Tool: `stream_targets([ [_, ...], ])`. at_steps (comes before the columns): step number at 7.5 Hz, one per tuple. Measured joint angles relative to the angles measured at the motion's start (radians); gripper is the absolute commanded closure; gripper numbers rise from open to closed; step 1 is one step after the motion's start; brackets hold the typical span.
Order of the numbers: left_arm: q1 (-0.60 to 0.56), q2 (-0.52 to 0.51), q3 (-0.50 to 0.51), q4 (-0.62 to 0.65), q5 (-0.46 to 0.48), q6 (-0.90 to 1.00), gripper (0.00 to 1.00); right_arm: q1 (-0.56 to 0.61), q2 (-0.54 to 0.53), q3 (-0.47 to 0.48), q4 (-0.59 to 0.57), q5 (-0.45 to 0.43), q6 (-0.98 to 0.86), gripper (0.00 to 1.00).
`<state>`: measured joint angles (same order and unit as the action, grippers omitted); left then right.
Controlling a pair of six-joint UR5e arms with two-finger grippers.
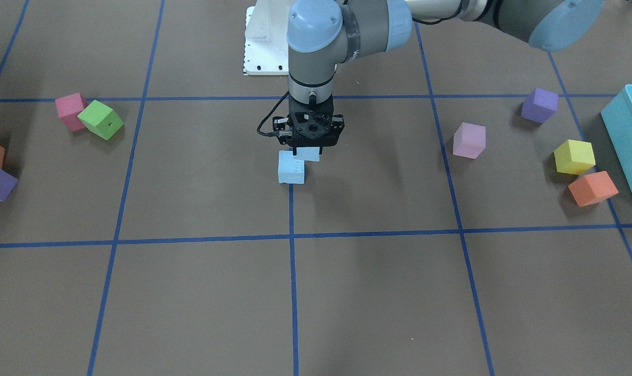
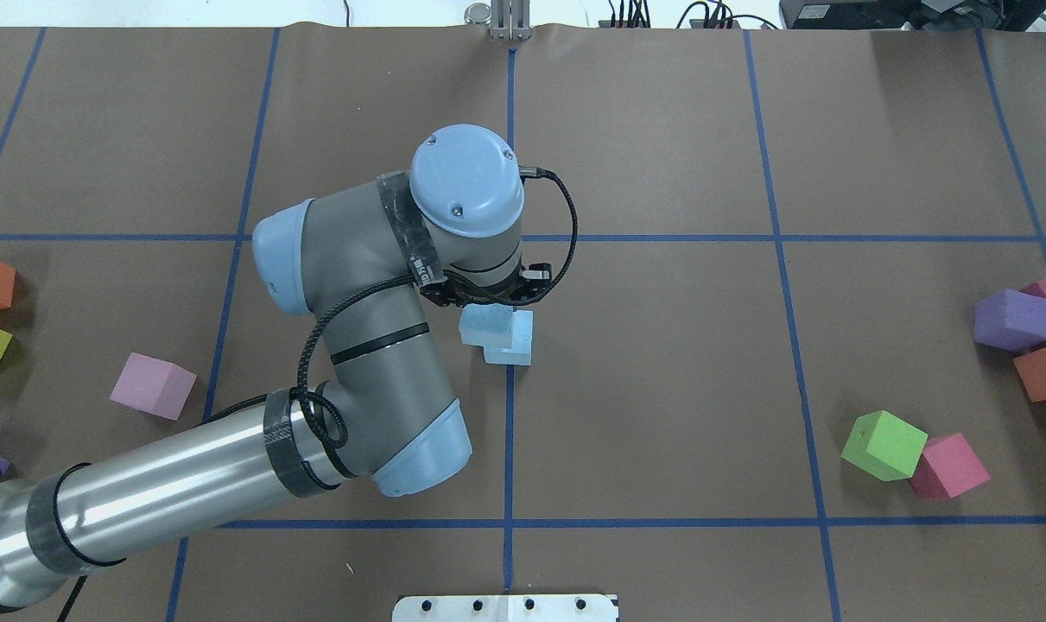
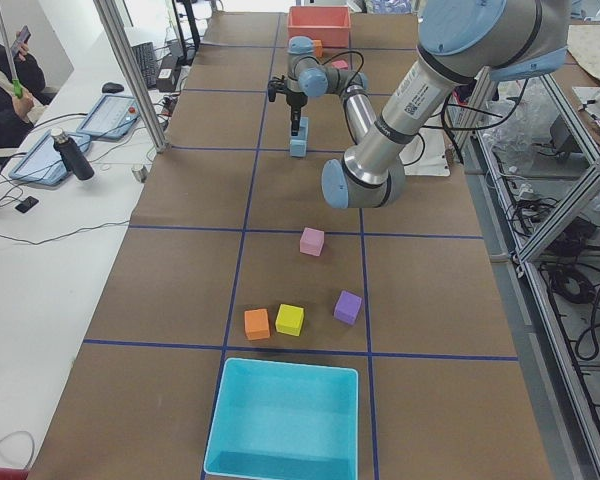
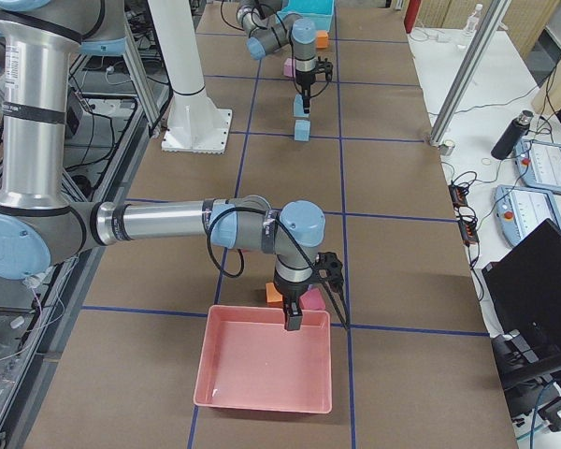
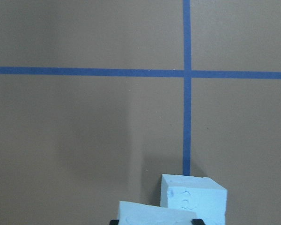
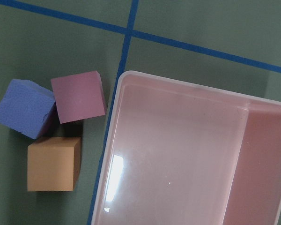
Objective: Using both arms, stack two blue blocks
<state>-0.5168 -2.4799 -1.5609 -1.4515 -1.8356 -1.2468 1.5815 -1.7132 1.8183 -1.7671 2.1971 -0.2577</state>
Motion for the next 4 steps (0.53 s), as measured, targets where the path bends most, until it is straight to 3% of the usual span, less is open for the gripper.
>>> stream_targets([
  [3, 0.006, -0.025, 0.069, -0.051, 0.005, -0.013, 0.71, 0.0, -0.002, -0.002, 0.0, 0.001, 0.002, 0.0],
  [4, 0.006, -0.024, 0.073, -0.055, 0.006, -0.016, 0.65, 0.0, -0.002, -0.005, 0.0, 0.0, 0.003, 0.0],
])
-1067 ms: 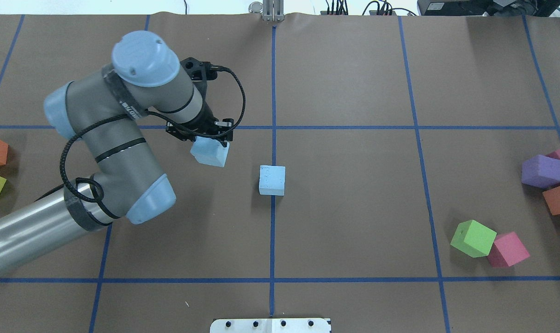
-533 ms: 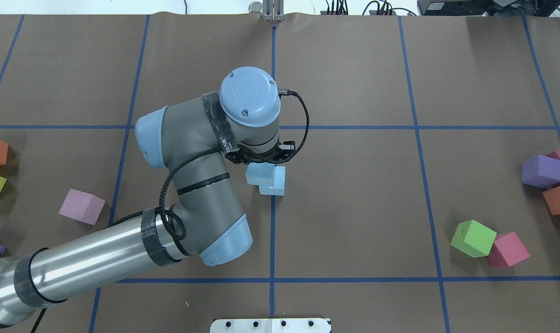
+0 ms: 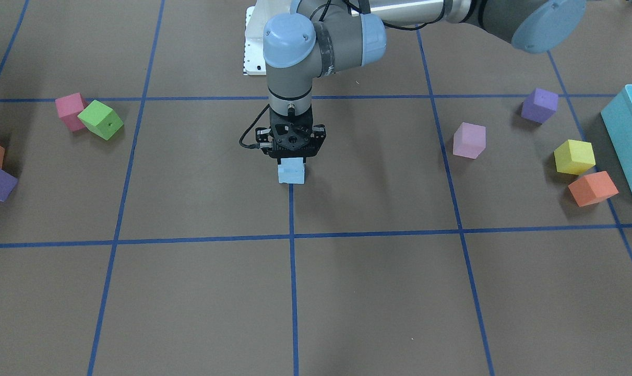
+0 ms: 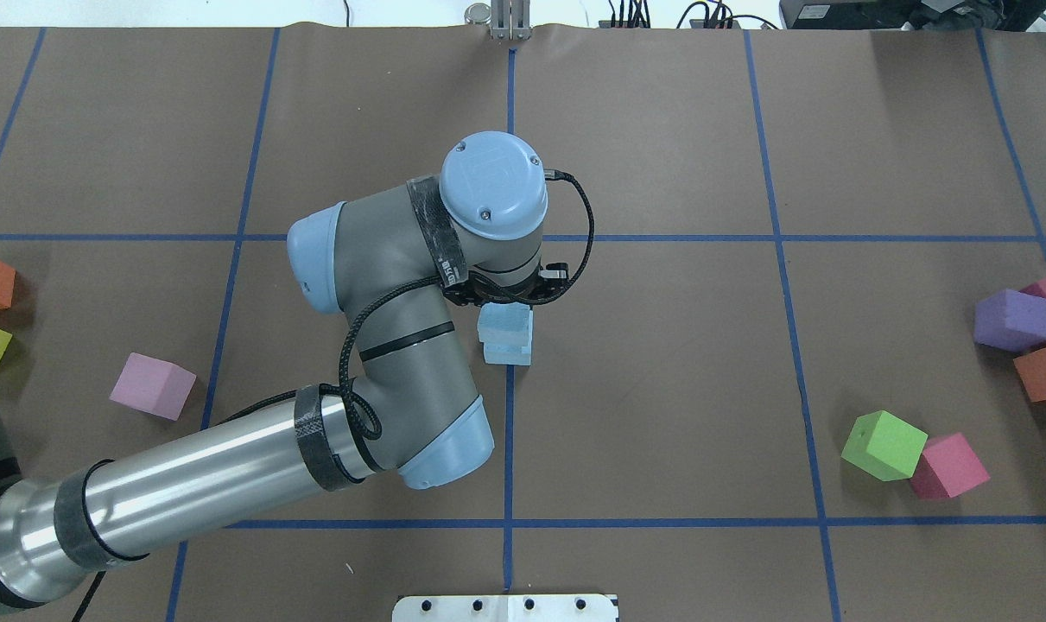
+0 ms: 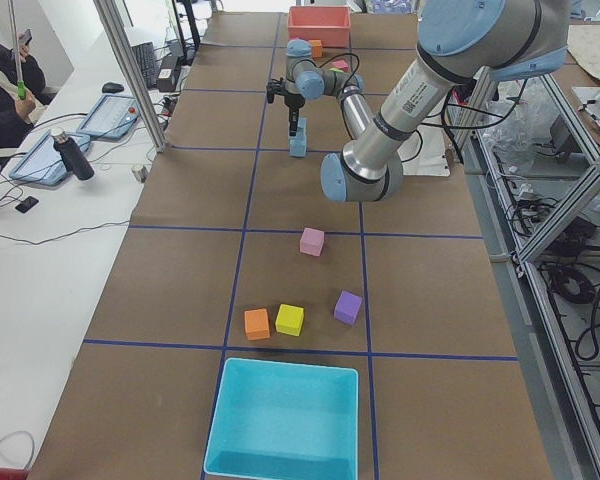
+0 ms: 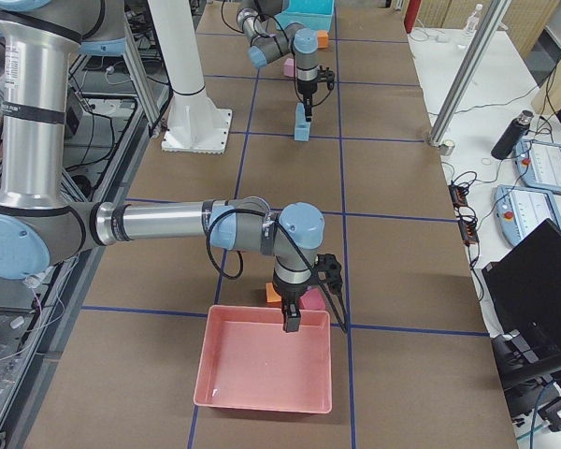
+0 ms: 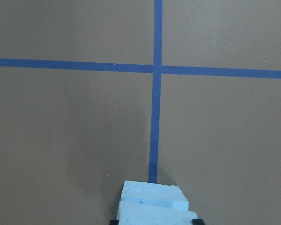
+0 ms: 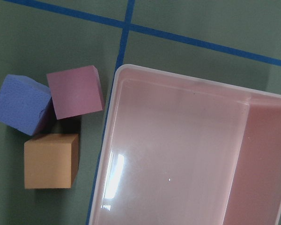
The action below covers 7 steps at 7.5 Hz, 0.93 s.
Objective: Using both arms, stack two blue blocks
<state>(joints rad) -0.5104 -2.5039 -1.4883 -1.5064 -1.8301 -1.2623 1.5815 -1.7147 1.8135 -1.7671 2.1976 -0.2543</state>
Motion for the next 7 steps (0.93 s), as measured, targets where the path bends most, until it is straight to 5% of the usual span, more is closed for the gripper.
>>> stream_targets([
  [7, 0.005, 0.004, 0.005, -0.003, 0.0, 0.0, 0.03, 0.0, 0.004, -0.005, 0.001, -0.001, 0.001, 0.0],
])
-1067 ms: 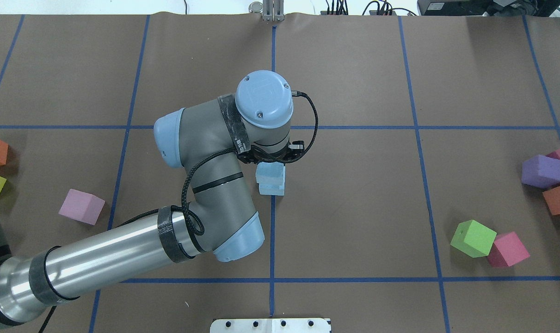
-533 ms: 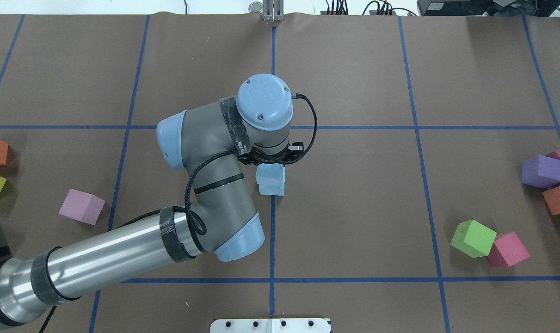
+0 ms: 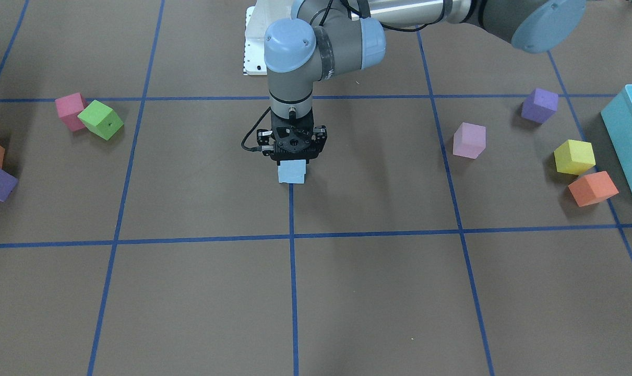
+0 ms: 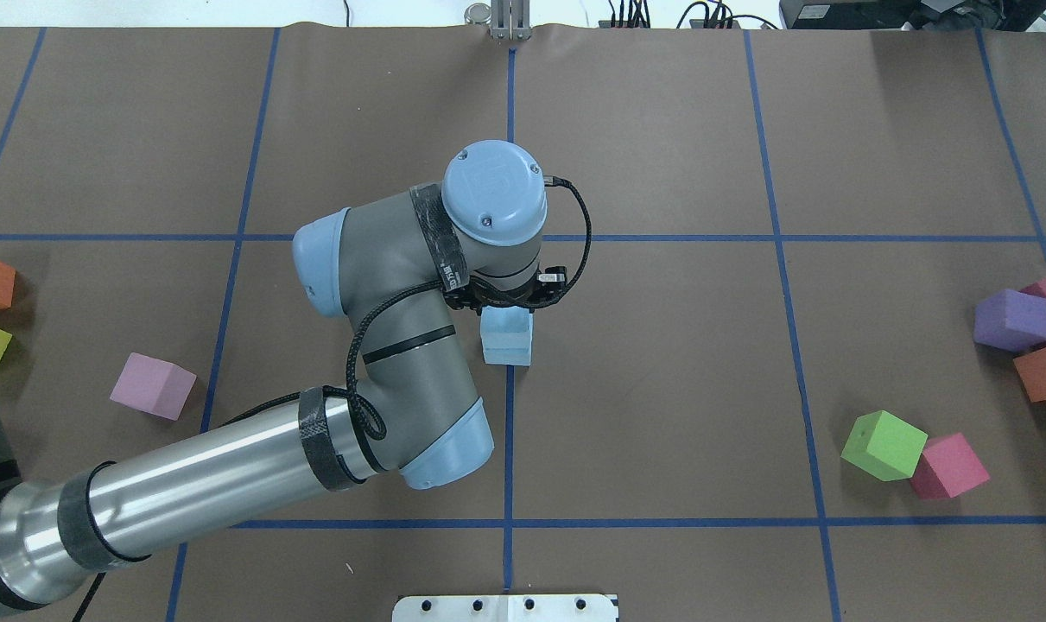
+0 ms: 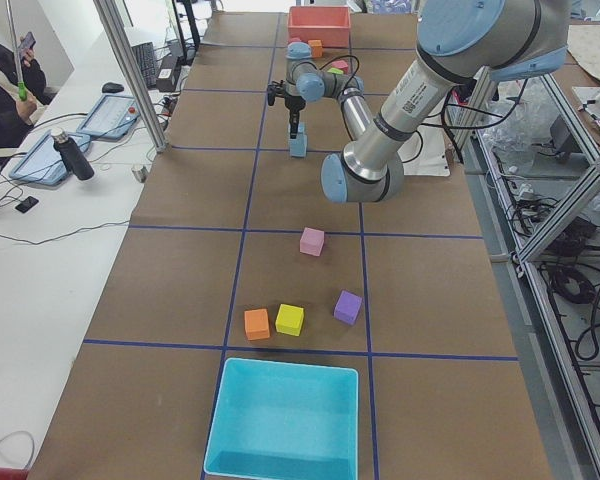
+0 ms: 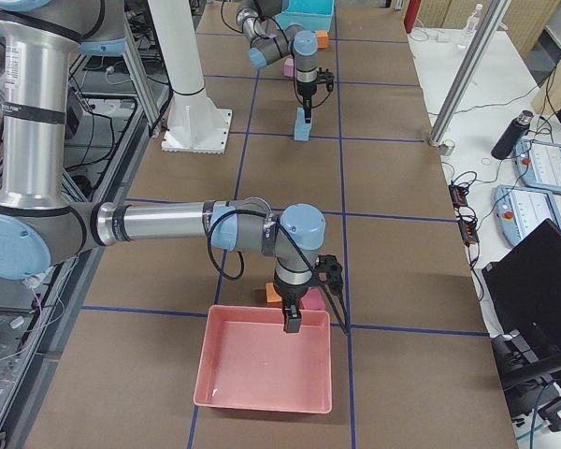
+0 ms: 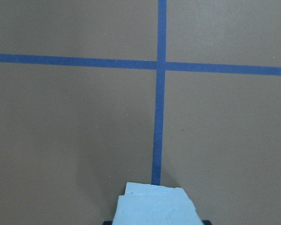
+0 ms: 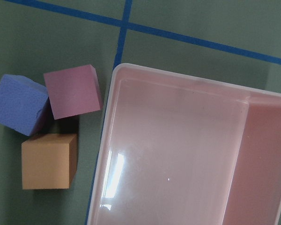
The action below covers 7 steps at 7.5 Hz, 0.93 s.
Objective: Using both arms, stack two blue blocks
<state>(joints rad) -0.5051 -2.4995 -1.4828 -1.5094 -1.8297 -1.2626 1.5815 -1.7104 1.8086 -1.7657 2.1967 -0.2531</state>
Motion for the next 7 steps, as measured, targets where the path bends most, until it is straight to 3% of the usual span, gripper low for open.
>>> stream_targets([
  [4, -0.004, 0.004, -0.047, 0.007, 0.0, 0.012, 0.03, 0.0, 0.0, -0.001, 0.0, 0.0, -0.001, 0.0],
  [7, -0.07, 0.082, -0.241, 0.095, -0.01, 0.101, 0.03, 0.0, 0.0, 0.0, -0.001, 0.0, -0.001, 0.0],
])
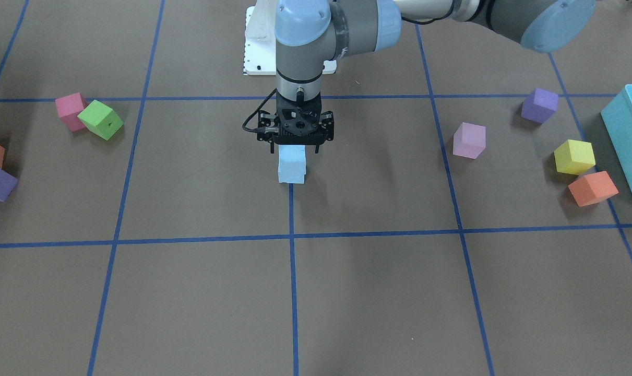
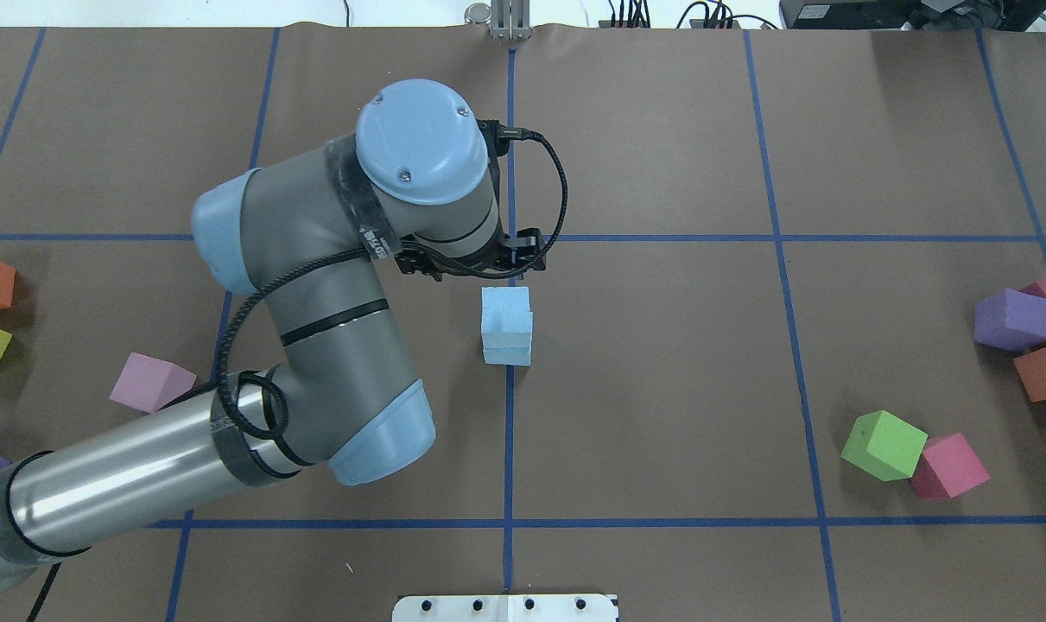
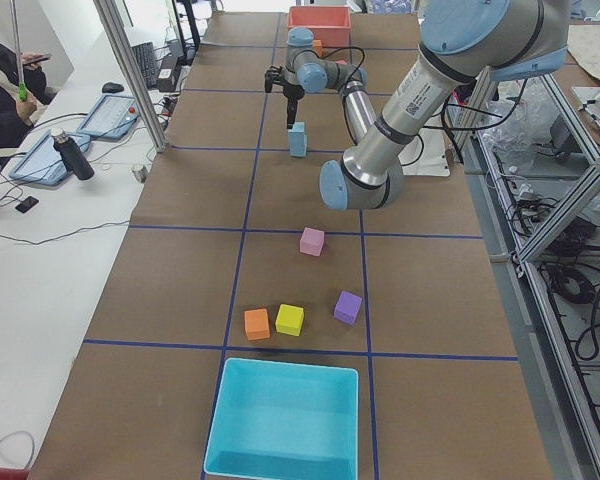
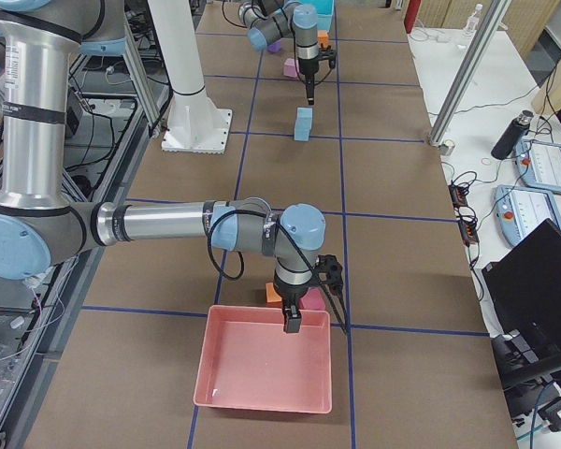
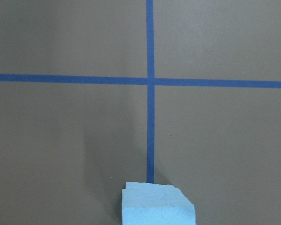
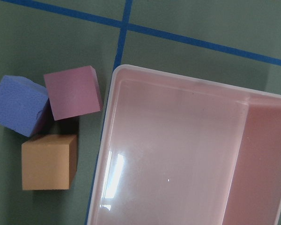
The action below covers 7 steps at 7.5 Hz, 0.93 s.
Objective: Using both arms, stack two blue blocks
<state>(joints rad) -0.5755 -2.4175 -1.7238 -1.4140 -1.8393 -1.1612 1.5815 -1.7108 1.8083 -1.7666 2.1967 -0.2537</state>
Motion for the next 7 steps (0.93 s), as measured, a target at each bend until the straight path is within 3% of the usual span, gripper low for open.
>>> stream_targets([
  [2, -0.077, 0.145, -0.145, 0.046, -0.049, 0.198, 0.03, 0.0, -0.002, -0.003, 0.0, 0.001, 0.003, 0.0],
  [3, -0.162, 0.243, -0.194, 0.05, -0.14, 0.343, 0.02, 0.0, -0.001, -0.007, -0.001, 0.003, 0.015, 0.0],
  [5, -0.383, 0.451, -0.232, 0.05, -0.305, 0.656, 0.02, 0.0, 0.0, -0.004, 0.001, 0.012, 0.082, 0.0],
  [7, -0.598, 0.639, -0.205, 0.04, -0.369, 0.944, 0.02, -0.001, 0.001, -0.004, 0.021, 0.032, 0.153, 0.0],
])
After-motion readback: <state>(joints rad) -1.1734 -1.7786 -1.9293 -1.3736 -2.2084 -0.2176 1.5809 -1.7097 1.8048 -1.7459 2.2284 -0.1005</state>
